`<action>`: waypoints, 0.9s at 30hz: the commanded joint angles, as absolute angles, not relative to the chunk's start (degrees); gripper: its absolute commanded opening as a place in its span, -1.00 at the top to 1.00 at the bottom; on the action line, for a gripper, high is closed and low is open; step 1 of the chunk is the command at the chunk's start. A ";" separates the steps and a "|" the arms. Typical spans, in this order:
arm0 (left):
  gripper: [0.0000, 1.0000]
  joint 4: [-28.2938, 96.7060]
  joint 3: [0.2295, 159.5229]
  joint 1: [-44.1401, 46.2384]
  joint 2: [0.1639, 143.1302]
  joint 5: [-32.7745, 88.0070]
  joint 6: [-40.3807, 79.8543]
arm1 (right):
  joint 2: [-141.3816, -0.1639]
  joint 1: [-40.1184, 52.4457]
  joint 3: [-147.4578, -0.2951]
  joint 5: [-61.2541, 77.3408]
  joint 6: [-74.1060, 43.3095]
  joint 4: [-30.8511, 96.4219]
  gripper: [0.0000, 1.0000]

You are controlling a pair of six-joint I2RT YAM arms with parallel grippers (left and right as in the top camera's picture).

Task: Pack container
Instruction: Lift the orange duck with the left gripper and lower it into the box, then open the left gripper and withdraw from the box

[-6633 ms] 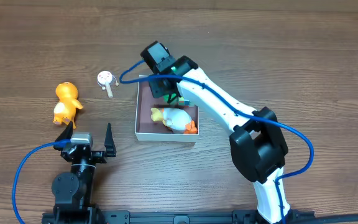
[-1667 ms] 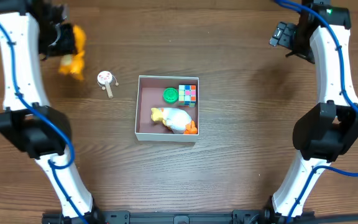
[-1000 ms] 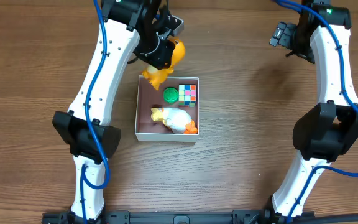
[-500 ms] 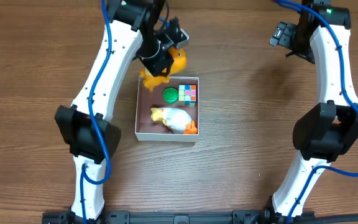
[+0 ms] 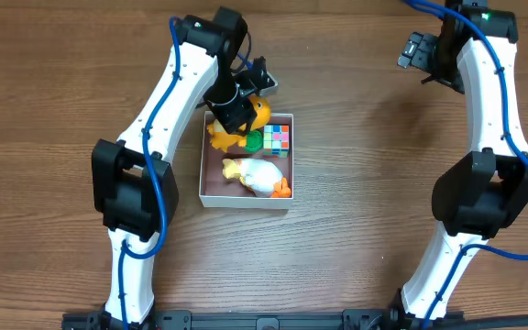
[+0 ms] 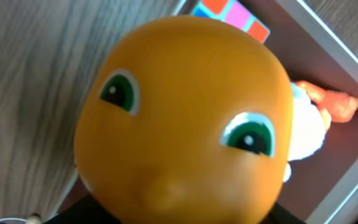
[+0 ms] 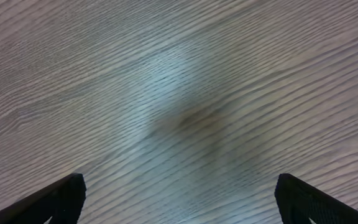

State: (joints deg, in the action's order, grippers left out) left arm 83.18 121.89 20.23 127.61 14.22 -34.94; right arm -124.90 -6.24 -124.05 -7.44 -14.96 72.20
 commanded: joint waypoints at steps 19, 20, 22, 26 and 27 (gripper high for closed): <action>-0.38 83.64 125.58 20.03 127.61 12.86 -31.88 | -124.33 -6.13 -124.14 -7.42 -15.05 72.03 -1.00; -0.57 82.87 128.46 19.59 127.61 12.58 -31.57 | -124.33 -6.13 -124.14 -7.44 -15.05 72.03 -1.00; -0.66 80.95 132.14 18.76 127.61 10.11 -28.86 | -124.33 -6.13 -124.14 -7.44 -15.03 72.03 -1.00; -1.00 79.90 138.39 13.78 127.61 3.14 -12.80 | -124.33 -6.13 -124.14 -7.44 -15.05 72.03 -1.00; -1.00 81.62 138.34 12.25 127.61 4.67 -8.99 | -124.33 -6.13 -124.14 -7.44 -15.05 72.03 -1.00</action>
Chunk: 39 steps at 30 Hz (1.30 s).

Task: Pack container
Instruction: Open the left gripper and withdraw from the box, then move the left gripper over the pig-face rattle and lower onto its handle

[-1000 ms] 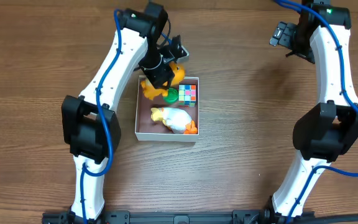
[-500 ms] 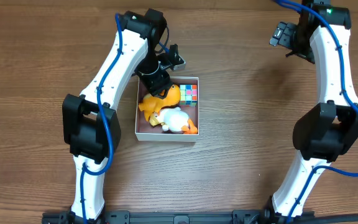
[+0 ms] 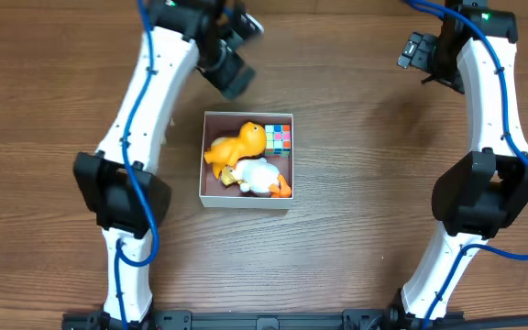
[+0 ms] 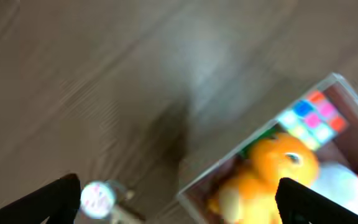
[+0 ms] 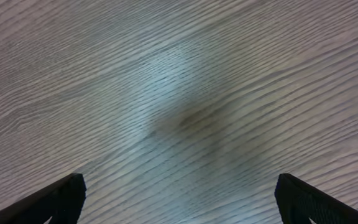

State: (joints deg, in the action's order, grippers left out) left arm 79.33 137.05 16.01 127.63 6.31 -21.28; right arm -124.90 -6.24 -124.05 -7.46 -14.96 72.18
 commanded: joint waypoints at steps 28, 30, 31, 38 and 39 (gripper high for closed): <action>-1.00 91.83 137.88 6.52 149.05 -4.40 45.58 | -124.33 -6.13 -124.14 -7.44 -15.05 72.03 -1.00; -1.00 91.55 137.88 6.17 149.88 -4.40 44.23 | -124.33 -6.13 -124.14 -7.42 -15.03 72.03 -1.00; -1.00 91.59 137.88 5.69 150.41 -4.40 43.64 | -124.33 -6.13 -124.14 -7.44 -15.05 72.03 -1.00; -1.00 86.65 137.62 4.40 150.56 -4.12 36.36 | -124.33 -6.13 -124.14 -7.44 -15.03 72.03 -1.00; -1.00 85.95 137.62 4.40 150.56 -3.22 34.83 | -124.33 -6.13 -124.14 -7.44 -15.05 72.03 -1.00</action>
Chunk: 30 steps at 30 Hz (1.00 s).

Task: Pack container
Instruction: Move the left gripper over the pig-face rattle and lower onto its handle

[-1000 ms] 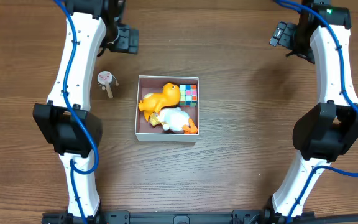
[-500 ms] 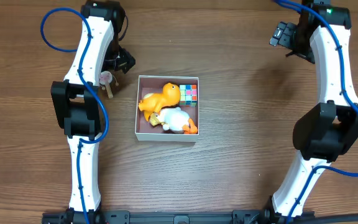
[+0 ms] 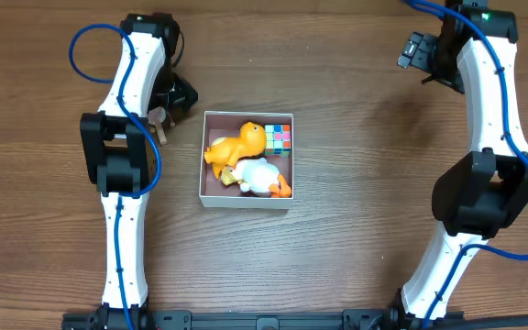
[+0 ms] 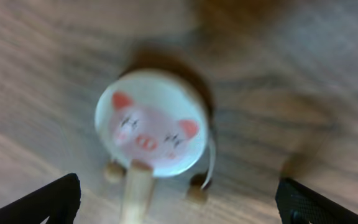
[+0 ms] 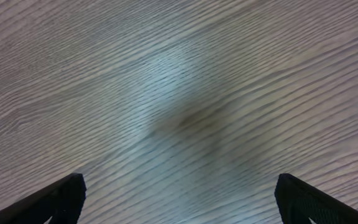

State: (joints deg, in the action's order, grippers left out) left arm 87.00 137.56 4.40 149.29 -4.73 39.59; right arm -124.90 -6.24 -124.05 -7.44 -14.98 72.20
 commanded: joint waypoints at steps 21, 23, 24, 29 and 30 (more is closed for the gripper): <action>-1.00 87.07 134.08 4.40 150.54 -1.87 32.95 | -124.33 -6.13 -124.14 -7.44 -15.05 72.03 -1.00; -1.00 87.33 133.86 4.40 150.54 -1.65 32.91 | -124.33 -6.13 -124.14 -7.44 -15.05 72.03 -1.00; -1.00 87.70 133.86 4.40 150.54 -1.43 32.73 | -124.33 -6.13 -124.14 -7.44 -15.05 72.03 -1.00; -1.00 87.74 133.86 4.40 150.54 -0.82 31.20 | -124.33 -6.13 -124.14 -7.44 -15.05 72.03 -1.00; -1.00 87.53 133.86 4.38 150.54 -0.82 30.33 | -124.33 -6.13 -124.14 -7.42 -15.05 72.03 -1.00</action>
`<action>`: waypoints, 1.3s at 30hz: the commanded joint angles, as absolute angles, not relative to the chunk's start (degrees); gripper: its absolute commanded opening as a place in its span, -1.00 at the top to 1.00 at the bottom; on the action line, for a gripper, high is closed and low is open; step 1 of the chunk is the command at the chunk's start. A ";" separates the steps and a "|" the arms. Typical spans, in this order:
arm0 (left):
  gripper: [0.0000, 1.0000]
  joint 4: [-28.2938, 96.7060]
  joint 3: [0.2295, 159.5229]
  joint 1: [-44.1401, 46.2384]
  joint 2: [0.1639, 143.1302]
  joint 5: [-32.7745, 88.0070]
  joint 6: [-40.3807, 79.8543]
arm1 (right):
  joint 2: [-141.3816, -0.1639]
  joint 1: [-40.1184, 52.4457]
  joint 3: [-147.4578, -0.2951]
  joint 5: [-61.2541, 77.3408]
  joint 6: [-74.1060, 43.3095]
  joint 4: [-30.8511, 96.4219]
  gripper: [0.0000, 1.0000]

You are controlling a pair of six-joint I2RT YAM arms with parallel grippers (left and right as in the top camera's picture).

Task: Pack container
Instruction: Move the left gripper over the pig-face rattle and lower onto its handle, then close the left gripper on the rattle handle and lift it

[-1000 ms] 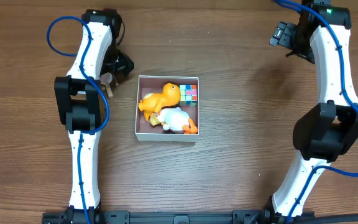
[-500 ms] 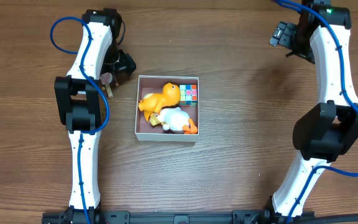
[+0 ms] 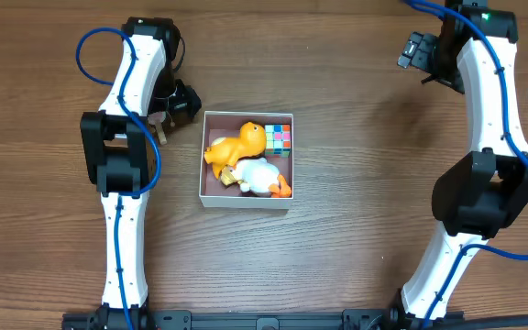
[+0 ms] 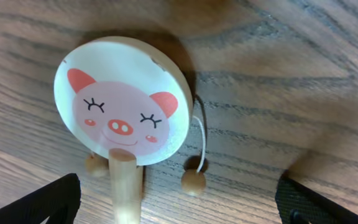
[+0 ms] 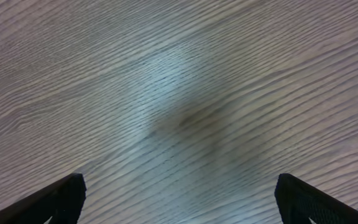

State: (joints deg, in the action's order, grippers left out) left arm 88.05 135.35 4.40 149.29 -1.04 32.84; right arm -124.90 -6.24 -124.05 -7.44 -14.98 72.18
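A white open box point(image 3: 211, 194) sits mid-table holding an orange dinosaur toy point(image 3: 236, 144), a colourful cube point(image 3: 280, 137) and a white plush with orange feet point(image 3: 262, 178). Just left of the box lies a wooden pig-face rattle drum point(image 4: 121, 116) with two bead strings, its handle point(image 3: 163, 135) peeking out under the arm. My left gripper point(image 4: 178, 205) hangs open right above the drum, its fingers on either side of the handle and apart from it. My right gripper point(image 5: 179, 202) stands open over bare wood at the far right.
The wooden table point(image 3: 356, 202) stretches around the box. The left arm point(image 3: 136, 73) reaches along the box's left side, the right arm point(image 3: 489, 101) along the table's right edge.
The left gripper has come lower and closer over the pig drum, which now shows sharp and larger. The right arm has not moved.
The left gripper held the orange dinosaur over the box. Then the dinosaur lay in the box and the gripper was open above the box's far left corner. Then it stood over the pig drum left of the box, and now lower over it.
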 commanded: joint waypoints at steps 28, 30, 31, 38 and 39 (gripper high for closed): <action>-1.00 88.86 132.44 0.78 150.54 6.24 19.40 | -124.33 -6.13 -124.14 -7.44 -15.05 72.03 -1.00; -1.00 88.55 132.07 0.78 150.54 6.22 19.20 | -124.33 -6.13 -124.14 -7.44 -15.05 72.03 -1.00; -1.00 88.42 132.07 0.75 150.54 6.22 19.03 | -124.33 -6.13 -124.14 -7.42 -15.05 72.03 -1.00; -0.94 87.94 128.79 0.75 150.54 5.54 19.07 | -124.33 -6.13 -124.14 -7.44 -15.03 72.03 -1.00; -0.80 87.96 128.03 0.75 150.54 5.54 19.07 | -124.33 -6.13 -124.14 -7.44 -15.05 72.03 -1.00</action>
